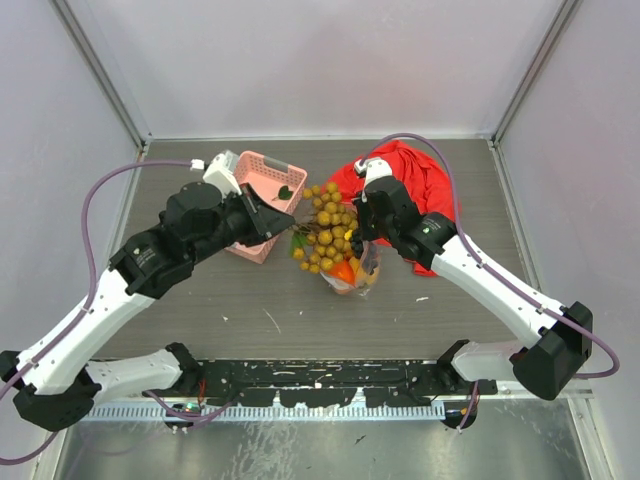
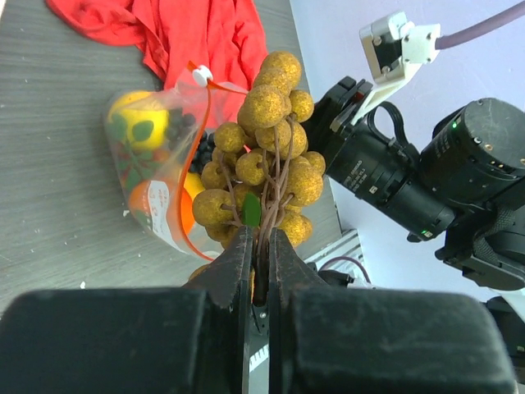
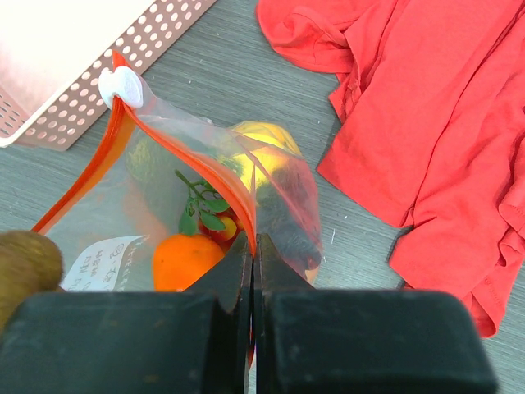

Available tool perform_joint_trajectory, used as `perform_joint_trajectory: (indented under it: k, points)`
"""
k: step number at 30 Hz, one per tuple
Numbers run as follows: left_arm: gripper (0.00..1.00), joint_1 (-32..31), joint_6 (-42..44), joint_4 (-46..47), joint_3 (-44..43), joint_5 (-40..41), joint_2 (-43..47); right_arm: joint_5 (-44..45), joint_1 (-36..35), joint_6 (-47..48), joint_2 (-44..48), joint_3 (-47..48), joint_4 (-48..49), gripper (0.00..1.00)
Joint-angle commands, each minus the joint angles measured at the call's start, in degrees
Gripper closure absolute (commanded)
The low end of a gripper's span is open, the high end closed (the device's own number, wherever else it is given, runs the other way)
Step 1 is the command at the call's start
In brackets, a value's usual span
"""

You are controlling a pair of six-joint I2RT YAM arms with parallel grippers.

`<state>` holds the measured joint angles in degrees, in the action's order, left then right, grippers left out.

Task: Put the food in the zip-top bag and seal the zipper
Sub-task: Pick up the fake fruit from the bin, then place the fake fruit in the zipper food storage bag.

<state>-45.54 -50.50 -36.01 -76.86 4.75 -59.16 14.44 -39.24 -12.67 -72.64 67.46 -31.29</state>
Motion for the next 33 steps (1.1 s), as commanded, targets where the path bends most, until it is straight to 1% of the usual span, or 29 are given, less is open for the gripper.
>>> perform_joint_trajectory:
  k: [1, 8, 12, 19, 27, 29, 30, 33]
  points:
    - [1.00, -1.84, -1.78, 5.26, 0.12, 1.95, -0.23, 0.15, -0.01, -0.88, 0.81, 1.54, 2.65, 0.99]
    - [1.00, -3.11, -2.70, 3.23, 0.98, 2.82, -2.53, 0.02, 0.07, -1.04, 0.99, 1.35, 2.86, 0.99]
    - [1.00, -3.16, -1.92, -0.14, 0.10, 3.58, -4.70, -0.06, 0.04, -1.05, 1.16, 1.40, 2.83, 0.99]
    - [1.00, -3.45, -1.60, -3.04, 0.29, 2.56, -5.68, 0.11, -0.01, -0.96, 1.62, 1.26, 2.83, 0.99]
    - [1.00, -4.34, 0.24, -6.42, -4.19, 2.74, -9.28, -1.48, 0.02, -1.30, 1.33, 1.74, 3.08, 0.99]
    - [1.00, -4.40, 0.00, -6.27, -5.07, 3.80, -9.86, -1.46, -0.02, -1.55, 1.33, 1.63, 3.46, 0.99]
    - [1.00, -4.48, -0.10, -6.24, -5.46, 4.53, -10.08, -3.38, 0.03, -1.61, 1.28, 1.49, 3.49, 0.99]
    - [1.00, -4.56, -0.53, -6.59, -7.16, 7.02, -10.89, -4.50, 0.03, -1.81, 1.19, 1.59, 3.43, 0.99]
